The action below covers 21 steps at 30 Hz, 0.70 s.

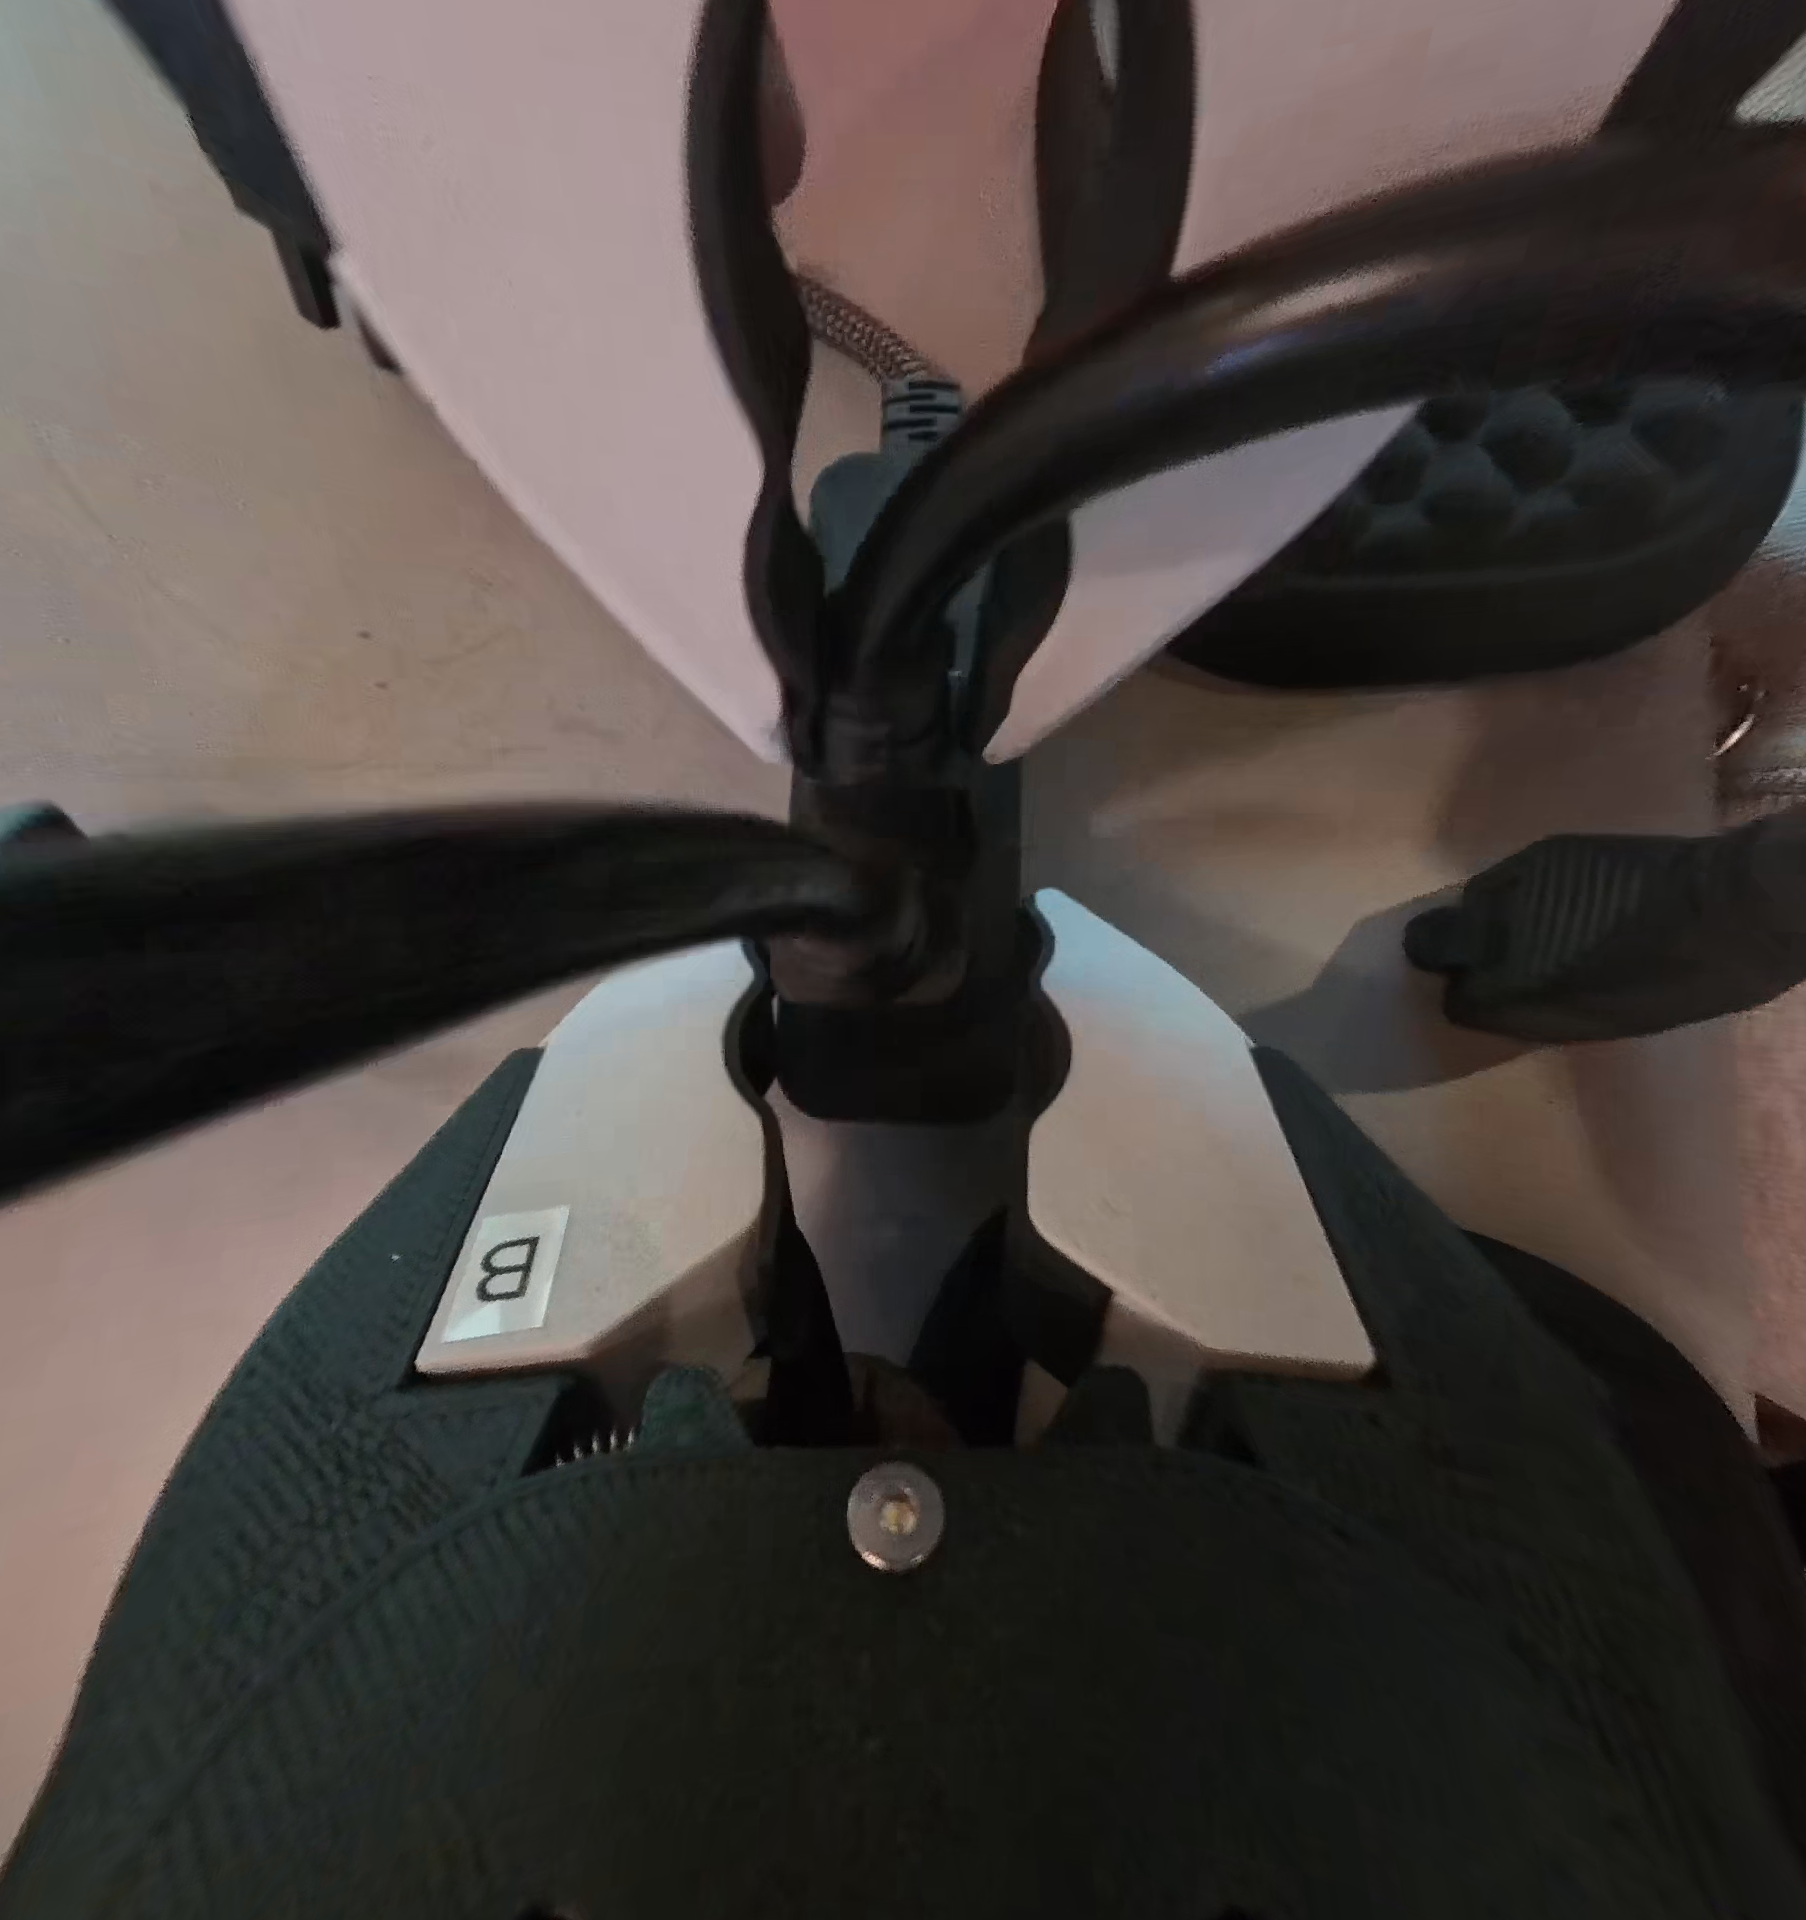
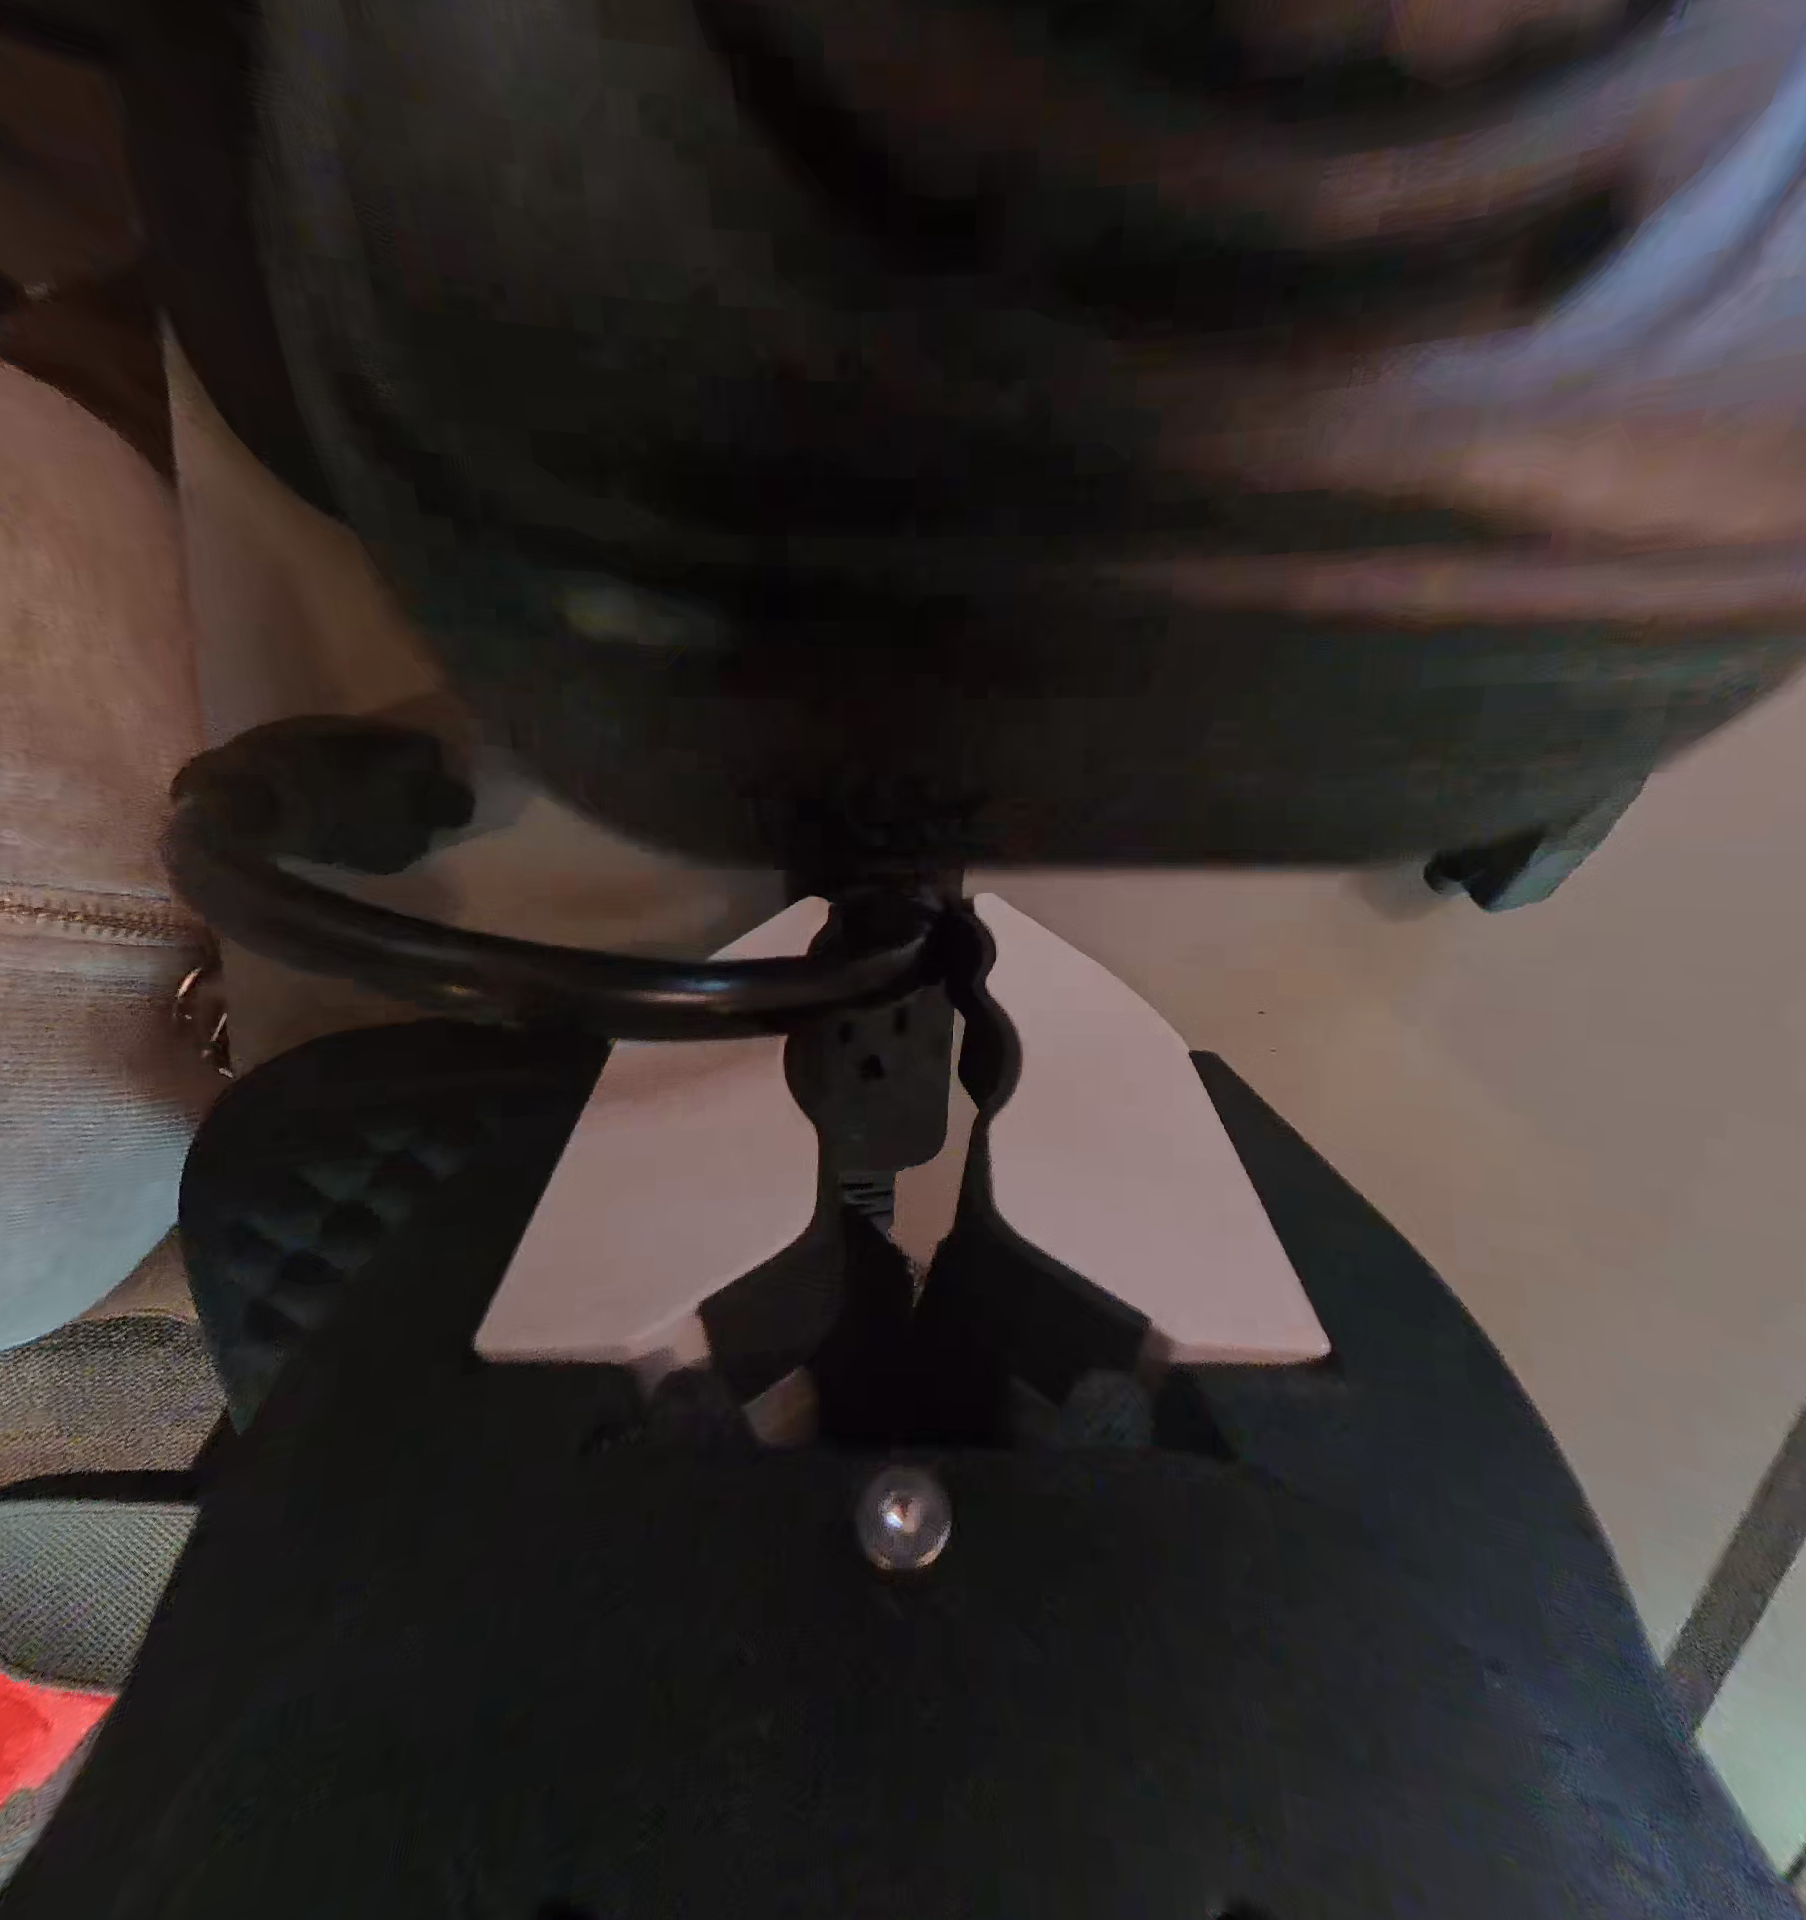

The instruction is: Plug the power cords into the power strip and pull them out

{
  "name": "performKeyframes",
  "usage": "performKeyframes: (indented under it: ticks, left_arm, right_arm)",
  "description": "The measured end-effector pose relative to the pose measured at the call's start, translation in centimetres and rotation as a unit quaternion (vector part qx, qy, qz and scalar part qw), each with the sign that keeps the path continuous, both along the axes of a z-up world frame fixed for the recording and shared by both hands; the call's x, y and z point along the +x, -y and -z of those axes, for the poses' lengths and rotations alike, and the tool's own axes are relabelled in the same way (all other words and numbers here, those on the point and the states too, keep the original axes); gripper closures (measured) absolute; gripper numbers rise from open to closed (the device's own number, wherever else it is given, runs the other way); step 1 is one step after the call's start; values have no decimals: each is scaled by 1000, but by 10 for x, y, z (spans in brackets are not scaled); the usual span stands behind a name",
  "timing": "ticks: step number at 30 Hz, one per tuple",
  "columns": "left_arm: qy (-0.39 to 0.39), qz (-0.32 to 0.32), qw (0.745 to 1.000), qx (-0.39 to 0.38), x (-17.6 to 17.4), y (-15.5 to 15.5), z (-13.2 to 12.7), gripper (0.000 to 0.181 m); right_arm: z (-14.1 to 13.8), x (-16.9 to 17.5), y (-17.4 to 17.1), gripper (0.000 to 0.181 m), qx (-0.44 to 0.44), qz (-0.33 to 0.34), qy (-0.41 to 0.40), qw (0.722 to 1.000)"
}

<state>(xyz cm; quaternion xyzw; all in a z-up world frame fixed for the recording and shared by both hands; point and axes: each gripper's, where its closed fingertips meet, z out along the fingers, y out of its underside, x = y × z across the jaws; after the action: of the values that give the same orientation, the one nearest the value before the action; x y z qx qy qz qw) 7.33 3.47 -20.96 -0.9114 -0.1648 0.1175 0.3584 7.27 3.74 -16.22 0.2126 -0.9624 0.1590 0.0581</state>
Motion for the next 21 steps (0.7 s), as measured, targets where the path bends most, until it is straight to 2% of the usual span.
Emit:
performKeyframes:
  ticks: [2,4,7,9,12,14,15,16,18,21]
  left_arm:
    - [-3,-1,1000,-1,-1,-1,0,137]
    - [-10,-2,1000,0,-1,0,0,137]
    - [-25,-5,1000,-1,-1,1,-1,136]
    - [-43,-17,999,12,-4,2,-6,130]
    - [-81,-60,993,53,-13,7,-21,111]
    - [-134,-114,981,87,-21,16,-41,107]
    - [-157,-135,972,109,-20,20,-54,106]
    - [-168,-157,964,135,-17,24,-66,106]
    - [-177,-189,949,179,-8,36,-82,107]
    - [-161,-220,945,183,5,60,-100,108]
  right_arm:
    - [0,0,0,160,-36,13,-1,999]
    - [-1,2,1,160,-114,39,29,992]
    - [-5,0,-3,158,-246,53,41,967]
    - [-16,-15,-12,137,-345,94,27,933]
    - [-46,-26,-40,126,-510,143,64,846]
    - [-66,-31,-66,112,-573,167,77,798]
    - [-72,-34,-78,115,-601,173,75,777]
    - [-74,-36,-88,117,-618,175,75,762]
    - [-76,-37,-100,115,-627,180,75,754]
    - [-86,-37,-104,115,-649,174,52,738]
